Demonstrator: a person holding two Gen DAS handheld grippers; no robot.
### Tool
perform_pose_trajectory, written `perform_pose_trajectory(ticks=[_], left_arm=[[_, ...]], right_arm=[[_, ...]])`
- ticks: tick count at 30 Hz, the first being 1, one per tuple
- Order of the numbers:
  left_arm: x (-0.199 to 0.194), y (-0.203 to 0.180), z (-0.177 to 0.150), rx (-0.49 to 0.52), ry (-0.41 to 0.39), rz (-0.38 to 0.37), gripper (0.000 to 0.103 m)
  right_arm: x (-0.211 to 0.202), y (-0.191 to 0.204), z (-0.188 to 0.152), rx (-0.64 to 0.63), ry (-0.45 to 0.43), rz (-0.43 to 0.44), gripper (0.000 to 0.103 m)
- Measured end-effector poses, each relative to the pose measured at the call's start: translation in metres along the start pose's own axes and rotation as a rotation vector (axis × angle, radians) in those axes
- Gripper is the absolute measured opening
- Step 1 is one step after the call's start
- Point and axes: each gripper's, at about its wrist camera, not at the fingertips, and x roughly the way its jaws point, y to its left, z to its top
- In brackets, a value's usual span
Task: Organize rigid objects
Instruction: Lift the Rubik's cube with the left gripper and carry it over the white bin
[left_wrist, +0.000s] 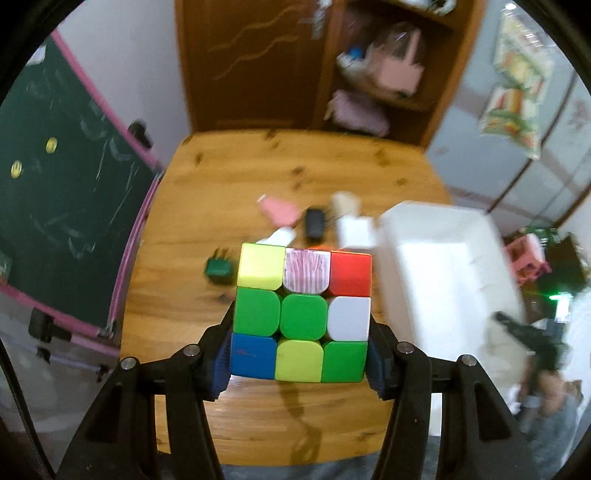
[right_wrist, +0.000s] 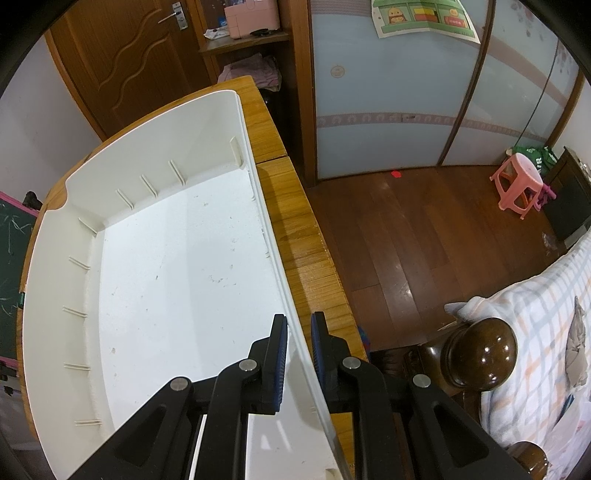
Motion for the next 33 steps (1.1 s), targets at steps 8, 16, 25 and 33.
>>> perform_pose_trajectory(ticks=[8, 16, 25, 33], left_arm=[[-0.065, -0.058, 0.016, 0.113, -0.14, -0.137, 0.061], [-0.061, -0.115, 0.014, 0.204, -0.126, -0.243, 0.061], [0.002, -0.162, 0.007, 0.24, -0.011, -0.272, 0.061], [0.079, -0.187, -0.01, 0.258, 0.137, -0.246, 0.061]], right_arm=[[0.0, 0.0, 0.0, -0.001, -0.001, -0.002, 0.014], [-0.001, 0.0, 0.0, -0.002, -0.002, -0.002, 0.014], [-0.002, 0.002, 0.0, -0.015, -0.007, -0.015, 0.015], [-0.002, 0.004, -0.001, -0.019, -0.011, -0.017, 0.015]])
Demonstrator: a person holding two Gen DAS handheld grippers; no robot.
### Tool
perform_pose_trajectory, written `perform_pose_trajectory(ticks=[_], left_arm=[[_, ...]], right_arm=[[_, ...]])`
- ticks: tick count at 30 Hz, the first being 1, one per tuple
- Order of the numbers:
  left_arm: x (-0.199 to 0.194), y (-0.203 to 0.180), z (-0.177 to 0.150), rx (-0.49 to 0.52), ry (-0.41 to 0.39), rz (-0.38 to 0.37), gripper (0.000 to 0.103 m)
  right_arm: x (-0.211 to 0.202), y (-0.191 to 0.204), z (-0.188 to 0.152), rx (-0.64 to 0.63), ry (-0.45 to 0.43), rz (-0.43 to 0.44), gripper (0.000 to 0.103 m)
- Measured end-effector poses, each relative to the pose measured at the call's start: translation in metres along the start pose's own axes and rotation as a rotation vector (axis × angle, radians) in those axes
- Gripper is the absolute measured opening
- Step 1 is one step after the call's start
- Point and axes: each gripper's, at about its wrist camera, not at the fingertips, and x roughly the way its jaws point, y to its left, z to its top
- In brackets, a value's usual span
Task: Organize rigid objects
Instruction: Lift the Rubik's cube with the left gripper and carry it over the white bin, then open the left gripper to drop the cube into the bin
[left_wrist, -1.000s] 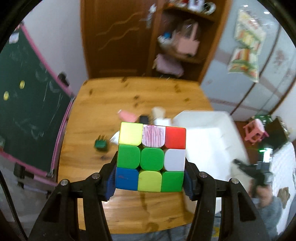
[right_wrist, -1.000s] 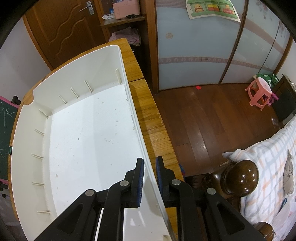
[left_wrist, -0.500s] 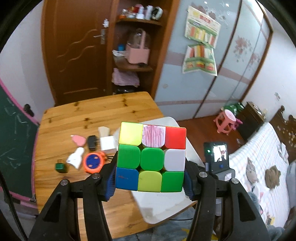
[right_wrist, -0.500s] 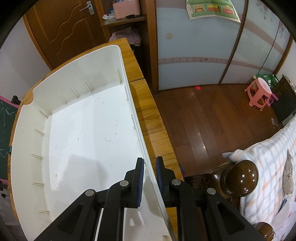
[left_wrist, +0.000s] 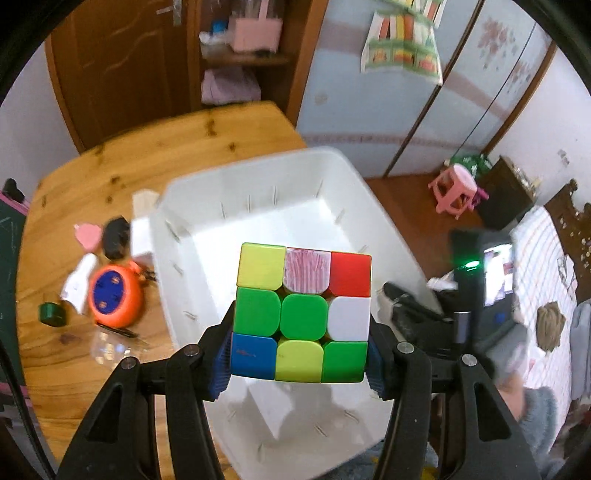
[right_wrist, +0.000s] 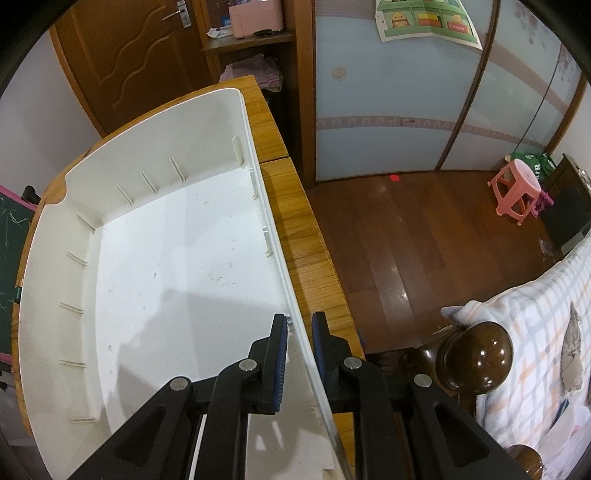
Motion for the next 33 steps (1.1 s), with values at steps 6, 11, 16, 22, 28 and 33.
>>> perform_pose_trajectory(ticks=[6, 11, 16, 22, 28, 33], left_arm=[[0.044, 0.003, -0.008, -0.018, 0.093, 0.033, 0.061], [0.068, 0.01, -0.017, -0.044, 0.171, 0.058, 0.061], [0.076, 0.0, -0.025, -0.017, 0.212, 0.077, 0.062], [0.096, -0.001, -0.031, -0.014, 0.271, 0.097, 0.062], [0.098, -0.01, -0.035, 0.022, 0.27, 0.119, 0.062], [0.096, -0.01, -0.037, 0.022, 0.268, 0.122, 0.062]], right_arm=[[0.0, 0.0, 0.0, 0.005, 0.001, 0.005, 0.015], [0.001, -0.001, -0.001, 0.006, 0.005, 0.004, 0.015], [0.0, -0.001, 0.0, 0.007, 0.006, 0.004, 0.016], [-0.001, 0.0, -0.001, 0.008, 0.002, 0.005, 0.016], [0.0, -0.002, -0.002, 0.011, 0.008, 0.007, 0.016], [0.0, -0.002, -0.001, 0.01, 0.007, 0.007, 0.016]])
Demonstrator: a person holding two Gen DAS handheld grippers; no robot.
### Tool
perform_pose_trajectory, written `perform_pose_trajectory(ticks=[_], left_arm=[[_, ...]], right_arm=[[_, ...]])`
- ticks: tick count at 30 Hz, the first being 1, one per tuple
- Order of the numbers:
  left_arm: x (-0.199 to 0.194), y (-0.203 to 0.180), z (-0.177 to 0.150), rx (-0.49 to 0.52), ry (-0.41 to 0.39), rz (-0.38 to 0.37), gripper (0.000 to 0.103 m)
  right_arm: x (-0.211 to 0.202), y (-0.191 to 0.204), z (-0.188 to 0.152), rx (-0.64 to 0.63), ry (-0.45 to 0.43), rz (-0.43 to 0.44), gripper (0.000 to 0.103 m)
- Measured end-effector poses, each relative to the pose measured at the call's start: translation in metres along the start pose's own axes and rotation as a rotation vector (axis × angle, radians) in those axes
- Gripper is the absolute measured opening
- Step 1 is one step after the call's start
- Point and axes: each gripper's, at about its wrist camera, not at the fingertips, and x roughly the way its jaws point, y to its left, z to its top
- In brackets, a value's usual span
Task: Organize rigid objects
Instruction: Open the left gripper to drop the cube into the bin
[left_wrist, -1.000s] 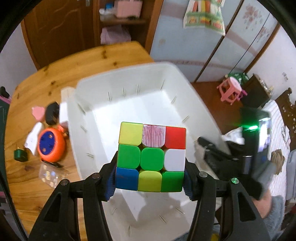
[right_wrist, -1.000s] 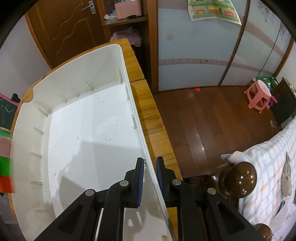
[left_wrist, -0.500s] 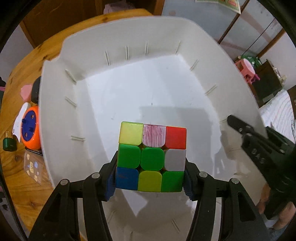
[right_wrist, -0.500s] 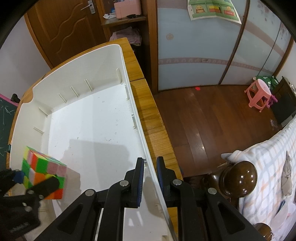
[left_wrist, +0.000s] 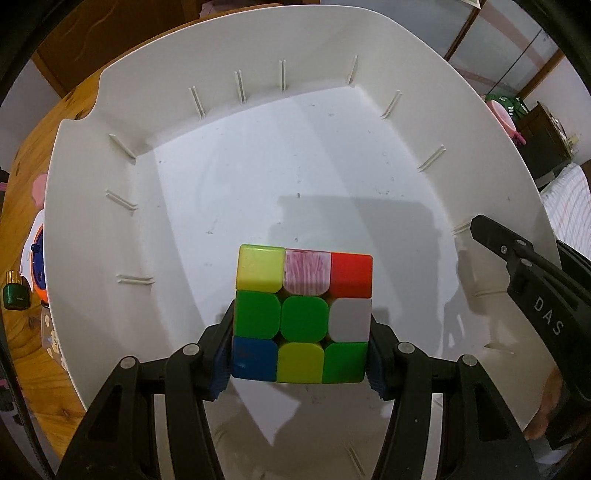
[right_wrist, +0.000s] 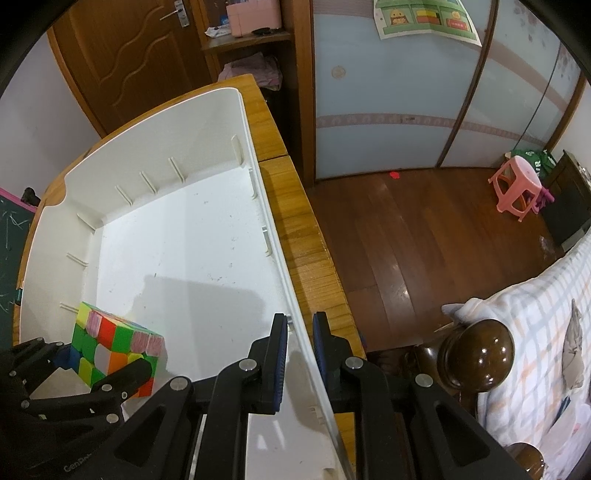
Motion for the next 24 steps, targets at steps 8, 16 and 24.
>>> perform_pose_trajectory(ticks=[8, 16, 24], left_arm=[[0.003, -0.003, 0.01, 0.014, 0.012, 0.018, 0.062], [-0.016, -0.006, 0.004, 0.051, -0.081, 0.049, 0.085], [-0.029, -0.004, -0.006, 0.083, -0.12, 0.055, 0.086]], right_arm=[[0.001, -0.001, 0.0, 0.002, 0.0, 0.003, 0.016], [0.001, 0.0, 0.0, 0.0, 0.001, 0.004, 0.016], [0.001, -0.001, 0.0, 0.001, 0.001, 0.005, 0.016]])
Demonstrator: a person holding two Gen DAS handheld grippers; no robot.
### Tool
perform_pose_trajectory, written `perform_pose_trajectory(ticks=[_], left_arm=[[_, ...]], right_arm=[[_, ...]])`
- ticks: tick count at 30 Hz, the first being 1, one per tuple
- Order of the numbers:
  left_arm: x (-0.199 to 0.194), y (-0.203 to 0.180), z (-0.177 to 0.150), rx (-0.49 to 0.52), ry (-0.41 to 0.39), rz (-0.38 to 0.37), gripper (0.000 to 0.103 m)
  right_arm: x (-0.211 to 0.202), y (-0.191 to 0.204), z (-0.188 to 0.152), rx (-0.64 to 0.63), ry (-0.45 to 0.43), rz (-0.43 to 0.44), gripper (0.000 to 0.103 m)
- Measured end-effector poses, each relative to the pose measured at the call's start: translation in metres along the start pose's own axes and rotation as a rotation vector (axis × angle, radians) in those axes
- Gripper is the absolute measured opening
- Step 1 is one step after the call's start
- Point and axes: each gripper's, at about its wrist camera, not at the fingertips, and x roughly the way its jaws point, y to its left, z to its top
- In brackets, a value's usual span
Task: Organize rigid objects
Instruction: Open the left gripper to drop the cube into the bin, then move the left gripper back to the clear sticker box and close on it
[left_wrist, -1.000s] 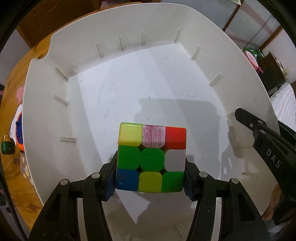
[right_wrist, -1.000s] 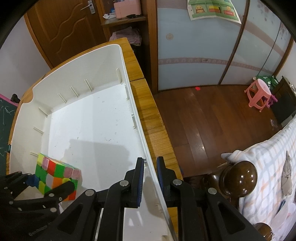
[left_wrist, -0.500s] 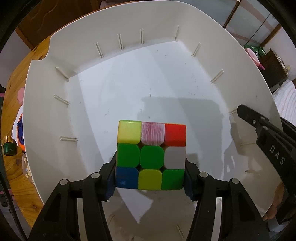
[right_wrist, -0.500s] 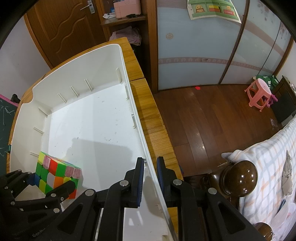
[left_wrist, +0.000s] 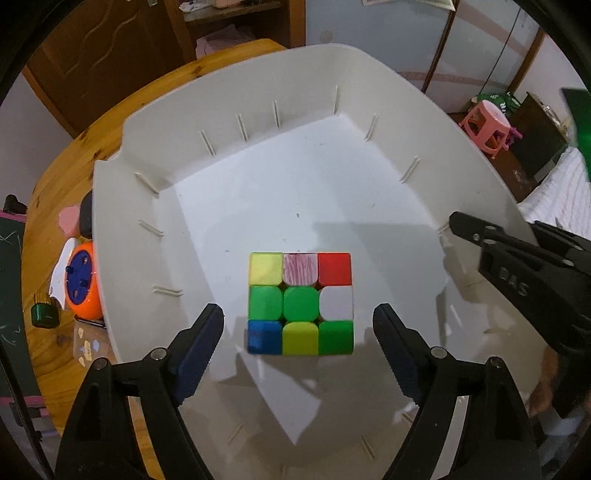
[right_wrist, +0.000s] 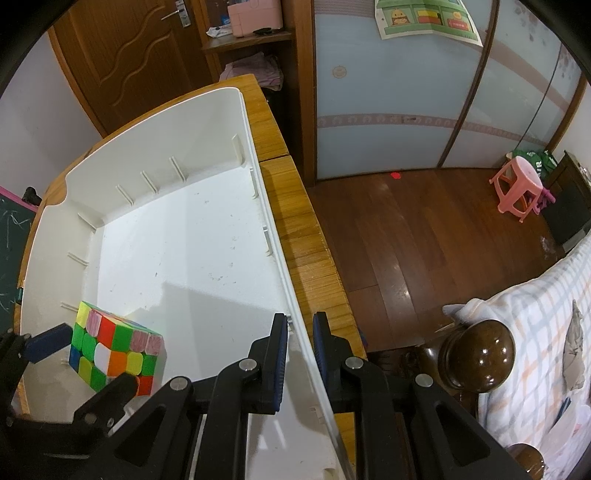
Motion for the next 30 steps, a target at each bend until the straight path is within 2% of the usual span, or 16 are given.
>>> perform_pose_trajectory(ticks=[10, 17, 19, 27, 30], left_arm=[[-0.048, 0.022, -0.001, -0.029, -0.123, -0.043, 0.086], [-0.079, 0.046, -0.012, -0.063, -0.197, -0.045, 0.086], [-0.082, 0.054, -0.017, -0.079, -0.203, -0.036, 0.086], [-0.081, 0.091, -0.033, -0.161, -0.191, -0.018, 0.086], [-0.08, 0.1, -0.036, -0.183, -0.188, -0.022, 0.086]], right_arm=[[0.002, -0.003, 0.001, 0.01, 0.016, 0.031, 0.017], [0.007, -0.017, 0.006, 0.072, 0.079, 0.143, 0.019], [0.009, -0.018, 0.007, 0.076, 0.092, 0.134, 0.015], [0.005, -0.005, 0.007, -0.032, 0.087, 0.073, 0.013], [0.006, -0.008, 0.009, -0.015, 0.096, 0.102, 0.013]])
